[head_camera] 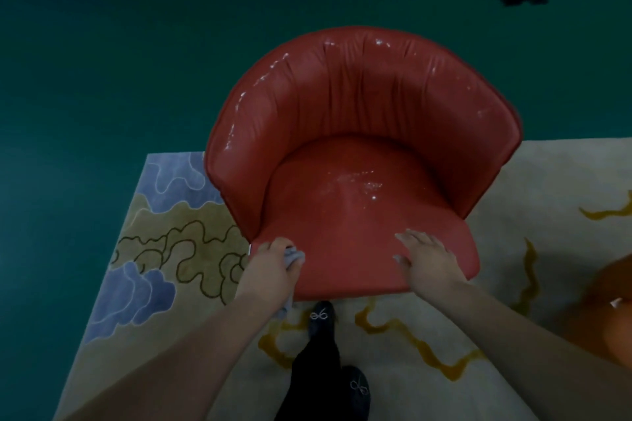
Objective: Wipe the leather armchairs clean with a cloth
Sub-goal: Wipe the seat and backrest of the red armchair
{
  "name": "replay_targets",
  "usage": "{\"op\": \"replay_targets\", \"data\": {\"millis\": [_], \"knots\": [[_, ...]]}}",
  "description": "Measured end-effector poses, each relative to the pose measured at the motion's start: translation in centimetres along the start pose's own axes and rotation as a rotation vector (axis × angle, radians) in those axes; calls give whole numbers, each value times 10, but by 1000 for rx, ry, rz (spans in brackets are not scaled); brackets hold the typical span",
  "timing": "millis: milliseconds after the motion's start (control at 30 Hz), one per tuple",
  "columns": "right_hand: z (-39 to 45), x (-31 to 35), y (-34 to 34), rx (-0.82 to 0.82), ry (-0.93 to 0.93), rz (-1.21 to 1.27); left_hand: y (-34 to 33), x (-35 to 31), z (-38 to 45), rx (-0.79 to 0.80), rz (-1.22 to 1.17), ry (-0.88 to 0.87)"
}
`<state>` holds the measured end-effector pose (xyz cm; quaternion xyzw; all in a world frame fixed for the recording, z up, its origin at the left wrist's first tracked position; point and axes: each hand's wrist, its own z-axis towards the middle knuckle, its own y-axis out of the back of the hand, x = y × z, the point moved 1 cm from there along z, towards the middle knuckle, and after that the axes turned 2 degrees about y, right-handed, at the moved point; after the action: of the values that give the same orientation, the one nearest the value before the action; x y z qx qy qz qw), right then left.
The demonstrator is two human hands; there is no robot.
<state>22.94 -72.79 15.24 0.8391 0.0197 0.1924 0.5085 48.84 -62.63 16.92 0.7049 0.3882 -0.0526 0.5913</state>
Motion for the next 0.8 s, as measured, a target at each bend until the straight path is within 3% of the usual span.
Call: {"op": "replay_targets", "data": {"millis": [400,667,800], "knots": [[113,-9,46,-14,-71,-8,-3,-28,164,69,-129,18],[178,-34,20,32,-80,42,-47,-17,226,163,-198,115],[218,-57,-2,79,-84,45,-80,-11,253,117,-243,168]]}}
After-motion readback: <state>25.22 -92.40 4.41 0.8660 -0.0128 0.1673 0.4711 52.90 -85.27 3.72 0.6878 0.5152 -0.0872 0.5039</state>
